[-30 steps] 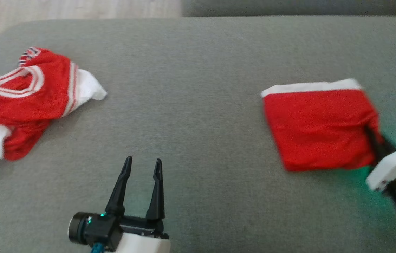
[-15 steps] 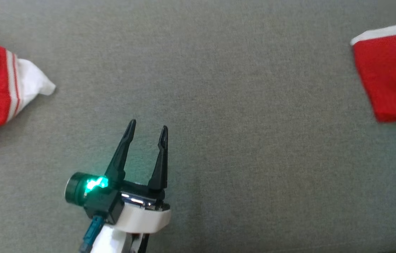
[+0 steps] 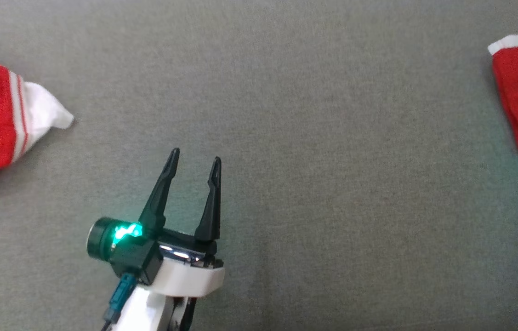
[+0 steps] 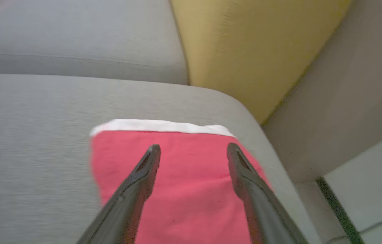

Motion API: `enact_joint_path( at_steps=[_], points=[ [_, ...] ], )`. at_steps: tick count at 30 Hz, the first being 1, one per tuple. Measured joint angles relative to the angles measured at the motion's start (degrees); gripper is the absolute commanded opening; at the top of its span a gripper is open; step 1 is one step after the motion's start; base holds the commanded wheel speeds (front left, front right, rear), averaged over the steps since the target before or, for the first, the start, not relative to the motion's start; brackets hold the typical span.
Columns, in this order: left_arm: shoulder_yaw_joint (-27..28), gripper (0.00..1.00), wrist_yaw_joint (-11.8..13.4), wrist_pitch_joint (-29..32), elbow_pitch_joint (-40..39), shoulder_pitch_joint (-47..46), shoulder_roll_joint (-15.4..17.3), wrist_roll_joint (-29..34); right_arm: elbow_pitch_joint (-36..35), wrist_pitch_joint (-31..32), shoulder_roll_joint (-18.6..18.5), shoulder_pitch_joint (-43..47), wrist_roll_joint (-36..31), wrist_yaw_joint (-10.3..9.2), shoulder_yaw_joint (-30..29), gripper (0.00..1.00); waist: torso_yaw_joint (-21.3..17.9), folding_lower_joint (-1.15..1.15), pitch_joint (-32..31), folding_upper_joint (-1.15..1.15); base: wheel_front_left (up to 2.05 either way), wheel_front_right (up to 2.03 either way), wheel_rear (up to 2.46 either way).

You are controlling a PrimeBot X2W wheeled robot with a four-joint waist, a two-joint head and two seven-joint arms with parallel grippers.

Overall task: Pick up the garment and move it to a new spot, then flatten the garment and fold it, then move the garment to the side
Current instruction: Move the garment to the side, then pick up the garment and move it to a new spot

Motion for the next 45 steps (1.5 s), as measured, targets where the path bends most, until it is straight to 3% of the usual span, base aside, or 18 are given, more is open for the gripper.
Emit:
enact_joint_path(
  at_steps=[5,9,15,20,28,33,45],
  points=[
    [-0.16,1.0,1.48,0.0,0.44,1.98,0.0,-1.86,-2.92,-1.13,6.48,4.95,0.78,0.0,4.04,1.0,0.65,0.0,-4.02,0.0,0.0,0.0,0.0],
    [-0.03,1.0,3.31,0.01,1.31,5.72,0.0,-3.52,-4.04,-3.7,11.23,11.6,5.1,0.0,10.21,1.0,1.49,-0.01,-8.7,0.0,0.0,0.0,0.0],
    [1.09,1.0,5.27,0.01,3.15,11.07,0.03,-5.47,-4.12,-13.58,17.35,19.48,7.86,0.0,17.29,1.0,3.41,-0.02,-16.01,0.0,0.0,0.0,0.0],
    [3.59,1.0,5.22,0.01,2.83,13.33,0.09,-4.66,-5.44,-21.7,21.02,24.38,7.6,0.0,17.53,1.0,5.67,-0.01,-20.52,0.0,0.0,0.0,0.0],
    [7.21,1.0,3.88,0.01,0.12,18.03,0.09,-2.54,-15.66,-22.2,23.5,32.33,1.46,0.0,12.21,1.0,7.27,0.01,-23.91,0.0,0.0,0.0,0.0],
    [8.35,1.0,3.13,0.01,-0.12,22.41,0.15,-1.9,-16.47,-22.19,24.87,37.4,-0.05,0.0,9.92,1.0,7.27,0.0,-24.78,0.0,0.0,0.0,0.0],
    [9.68,1.0,3.44,0.01,-0.45,22.39,0.2,-0.49,-16.62,-22.19,25.8,37.61,-1.48,0.0,9.31,1.0,6.88,0.0,-25.23,0.0,0.0,0.0,0.0]
  ],
)
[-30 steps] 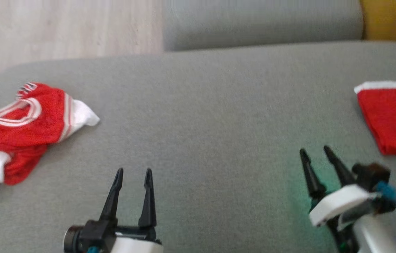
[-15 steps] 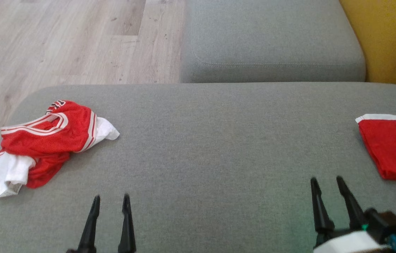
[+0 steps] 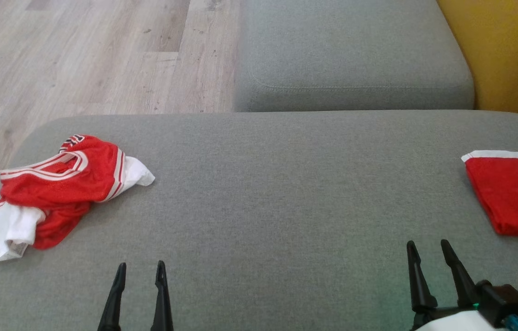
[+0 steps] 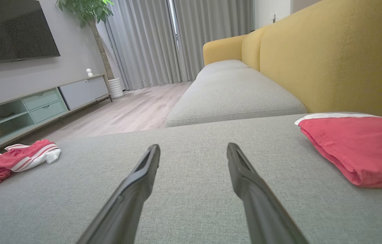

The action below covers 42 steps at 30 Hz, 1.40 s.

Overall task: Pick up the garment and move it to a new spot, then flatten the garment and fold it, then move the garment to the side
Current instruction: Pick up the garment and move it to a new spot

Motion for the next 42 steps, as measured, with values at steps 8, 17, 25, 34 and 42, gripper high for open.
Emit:
enact_joint_path(
  at_steps=[8,17,25,34,42],
  points=[
    [-0.02,1.0,0.35,0.0,0.16,-0.01,-0.01,1.15,0.03,-0.01,0.02,0.01,0.0,0.0,0.32,1.0,-0.01,0.0,-0.04,0.0,0.0,0.0,0.0],
    [-0.04,1.0,0.36,0.0,0.33,-0.11,-0.01,1.35,0.29,-0.01,0.04,0.04,0.01,0.0,0.71,1.0,0.96,0.0,-0.29,0.0,0.0,0.0,0.0],
    [-0.01,1.0,0.47,0.0,0.79,-0.93,-0.01,2.85,0.66,0.0,0.07,0.14,0.19,0.0,1.7,1.0,5.66,0.0,-0.02,0.0,0.0,0.0,0.0],
    [2.93,1.0,0.36,0.0,-0.68,-1.29,-0.01,3.92,0.65,0.0,0.11,0.01,2.07,0.0,4.24,1.0,17.75,0.0,0.77,0.0,0.0,0.0,0.0],
    [5.77,1.0,3.2,0.0,-4.95,-1.19,-0.01,-0.79,2.97,0.0,0.01,-5.75,1.44,0.0,7.62,1.0,23.71,0.02,5.36,0.0,0.0,0.0,0.0]
  ],
)
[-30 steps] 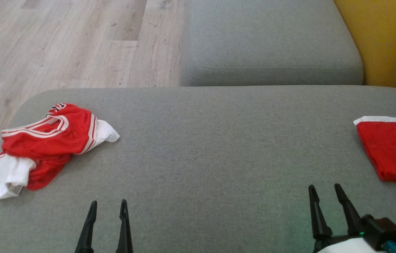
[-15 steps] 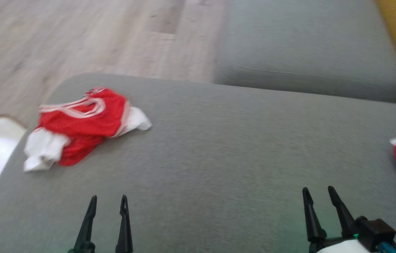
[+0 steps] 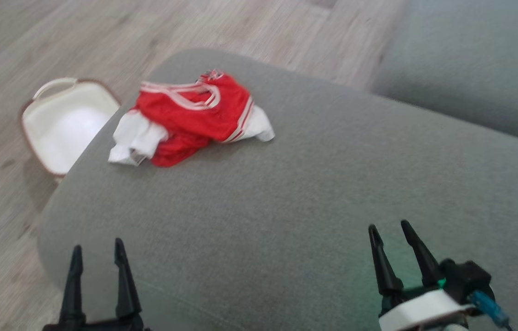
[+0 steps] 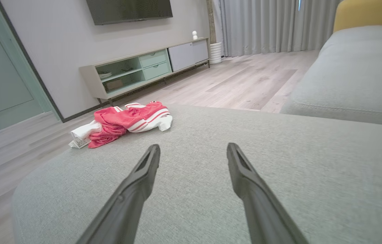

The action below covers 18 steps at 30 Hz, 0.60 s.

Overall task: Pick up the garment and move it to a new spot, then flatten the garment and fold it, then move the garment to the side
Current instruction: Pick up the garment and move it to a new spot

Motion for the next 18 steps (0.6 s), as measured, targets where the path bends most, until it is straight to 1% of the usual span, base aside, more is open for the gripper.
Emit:
enact_joint_path(
  at_steps=[4,6,8,10,12,17,18],
  points=[
    [0.52,1.0,0.09,0.0,-0.68,-0.05,0.0,0.07,0.55,0.0,-0.54,-0.63,0.01,0.0,0.52,1.0,1.41,0.0,1.86,0.0,0.0,0.0,0.0],
    [1.2,1.0,-1.03,0.0,-0.6,-0.46,0.02,0.75,0.46,0.0,-1.42,-0.58,-0.19,0.0,0.46,1.0,1.76,-0.01,2.87,0.0,0.0,0.0,0.0],
    [2.19,1.0,-2.49,0.0,0.15,-2.95,0.19,1.12,-0.25,0.0,-2.6,-0.59,-0.93,0.0,-0.22,1.0,1.88,-0.02,4.38,0.0,0.0,0.0,0.0],
    [2.23,1.0,-4.13,0.0,1.25,-8.39,0.79,1.51,-1.03,-0.01,-4.35,-0.64,-1.64,0.0,-0.89,1.0,1.99,-0.01,6.24,0.0,0.0,0.0,0.0],
    [2.08,1.0,-6.01,-0.01,3.35,-16.05,1.62,2.18,-2.12,0.0,-6.24,-0.7,-2.5,0.0,-1.71,1.0,2.09,0.0,8.43,0.0,0.0,0.0,0.0],
    [1.48,1.0,-9.68,0.81,13.44,-36.38,3.19,2.19,-5.5,0.0,-11.26,-2.43,-4.23,0.0,-3.05,1.0,2.0,0.0,14.71,0.0,0.0,0.0,0.0],
    [1.48,1.0,-9.68,0.81,13.44,-36.38,3.19,2.19,-5.5,0.0,-11.26,-2.43,-4.23,0.0,-3.05,1.0,2.0,0.0,14.71,0.0,0.0,0.0,0.0]
  ],
)
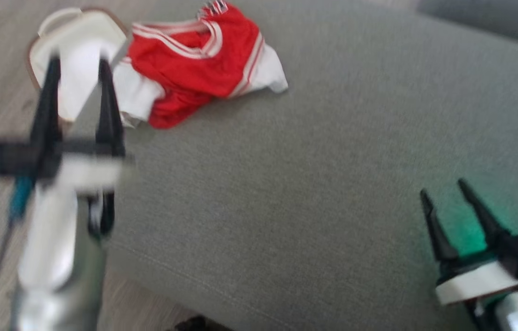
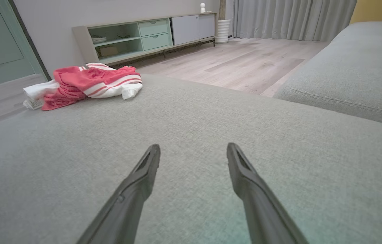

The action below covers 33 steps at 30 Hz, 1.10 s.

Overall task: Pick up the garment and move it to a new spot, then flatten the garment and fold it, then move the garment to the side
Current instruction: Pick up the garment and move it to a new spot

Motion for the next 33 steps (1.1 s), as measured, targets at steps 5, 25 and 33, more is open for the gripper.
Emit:
enact_joint_path(
  at_steps=[5,25,33],
  points=[
    [-0.67,1.0,-2.04,6.01,13.76,-17.63,-0.76,-3.05,-4.92,1.96,-4.52,-2.81,-0.55,0.0,-0.99,1.0,-1.12,0.01,6.57,0.0,0.0,0.0,0.0],
    [-7.48,0.0,-5.35,22.5,54.12,-39.02,-1.34,-15.83,-16.39,7.03,-7.91,-4.96,-0.73,0.0,-1.29,1.0,-10.46,-0.02,17.54,0.0,0.0,0.0,0.0],
    [-15.14,0.0,-5.35,13.86,49.22,-42.56,2.23,-18.92,-11.22,3.7,-4.75,-5.2,-0.67,0.0,0.63,1.0,-11.26,-0.02,13.27,0.0,0.0,0.0,0.0]
  ],
)
